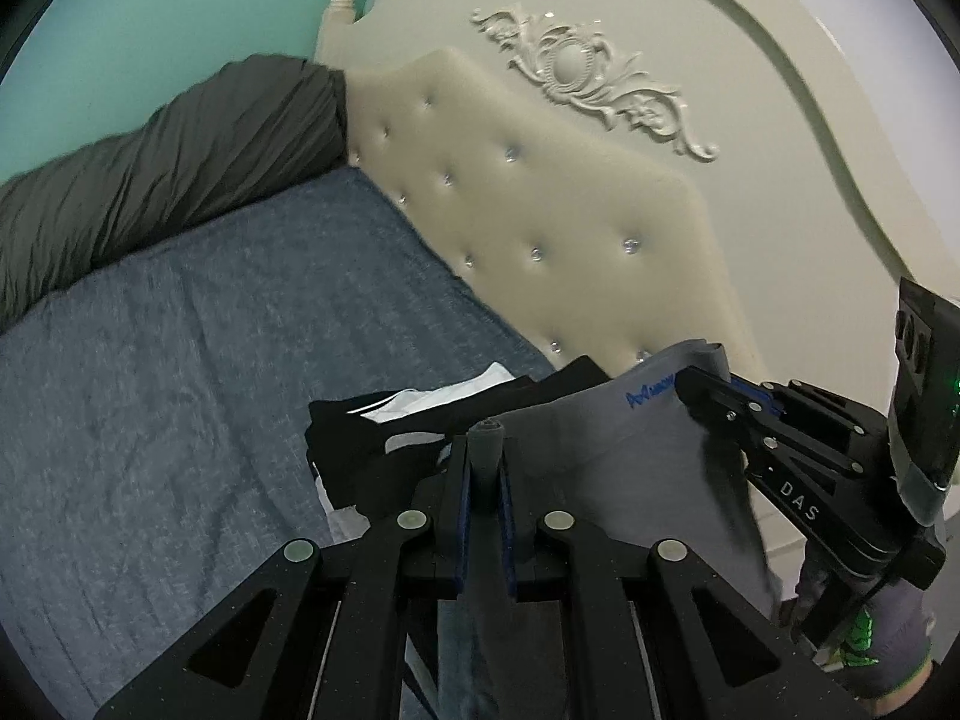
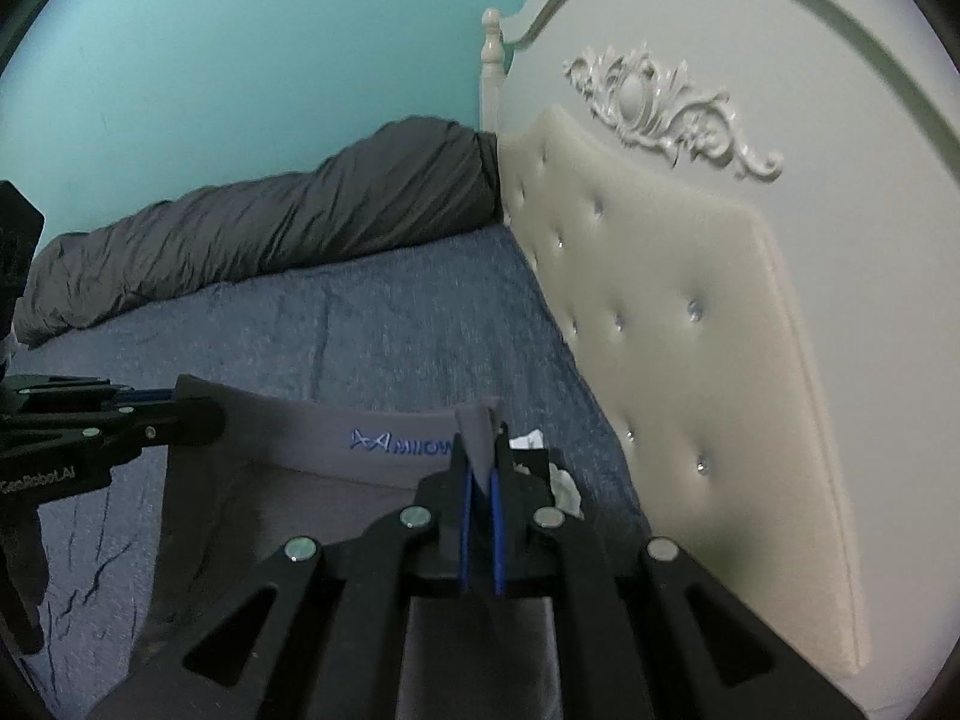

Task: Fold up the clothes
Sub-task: 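Lift the folded grey briefs with both grippers and carry them toward the clothes stack, then lower the briefs onto the clothes stack and open both grippers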

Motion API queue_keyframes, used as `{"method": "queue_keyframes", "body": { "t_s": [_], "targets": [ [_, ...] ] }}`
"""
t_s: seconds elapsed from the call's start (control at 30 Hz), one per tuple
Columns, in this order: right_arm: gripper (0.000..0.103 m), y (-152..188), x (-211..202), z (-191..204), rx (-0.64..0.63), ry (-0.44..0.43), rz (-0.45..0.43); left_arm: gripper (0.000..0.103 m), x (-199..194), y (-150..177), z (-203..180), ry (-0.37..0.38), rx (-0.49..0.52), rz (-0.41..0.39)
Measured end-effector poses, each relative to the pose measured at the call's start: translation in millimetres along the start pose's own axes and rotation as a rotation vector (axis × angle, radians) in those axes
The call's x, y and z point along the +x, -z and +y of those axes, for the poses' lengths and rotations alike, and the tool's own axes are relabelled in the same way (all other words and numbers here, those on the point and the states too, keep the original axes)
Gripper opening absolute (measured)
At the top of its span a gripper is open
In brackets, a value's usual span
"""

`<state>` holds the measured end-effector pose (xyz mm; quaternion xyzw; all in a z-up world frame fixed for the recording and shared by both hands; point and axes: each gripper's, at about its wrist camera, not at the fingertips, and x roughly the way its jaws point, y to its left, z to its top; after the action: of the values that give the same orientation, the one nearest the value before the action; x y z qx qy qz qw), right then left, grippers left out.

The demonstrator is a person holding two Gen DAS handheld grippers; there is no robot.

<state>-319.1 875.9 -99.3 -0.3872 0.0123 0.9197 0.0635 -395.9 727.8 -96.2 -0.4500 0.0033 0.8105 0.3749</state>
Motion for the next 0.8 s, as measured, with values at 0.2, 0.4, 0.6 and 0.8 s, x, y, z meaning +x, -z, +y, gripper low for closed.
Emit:
{"method": "queue_keyframes", "body": {
  "t_s": [0.2,0.4,0.6,0.8],
  "targets": [
    [0.017,5,14,-6,0.052,0.049,-0.002,0.025,17,9,11,-0.022,-0.02,0.009],
    [0.036,15,-19,-29,0.127,0.041,-0.11,0.04,-12,17,21,-0.048,-0.002,-0.066],
    [0.037,62,-74,-71,0.327,-0.092,-0.252,0.042,-44,52,20,0.069,-0.009,-0.062],
    [0.038,125,-109,-68,0.309,-0.161,-0.224,0.052,-72,114,-14,0.179,0.086,-0.019]
  ]
}}
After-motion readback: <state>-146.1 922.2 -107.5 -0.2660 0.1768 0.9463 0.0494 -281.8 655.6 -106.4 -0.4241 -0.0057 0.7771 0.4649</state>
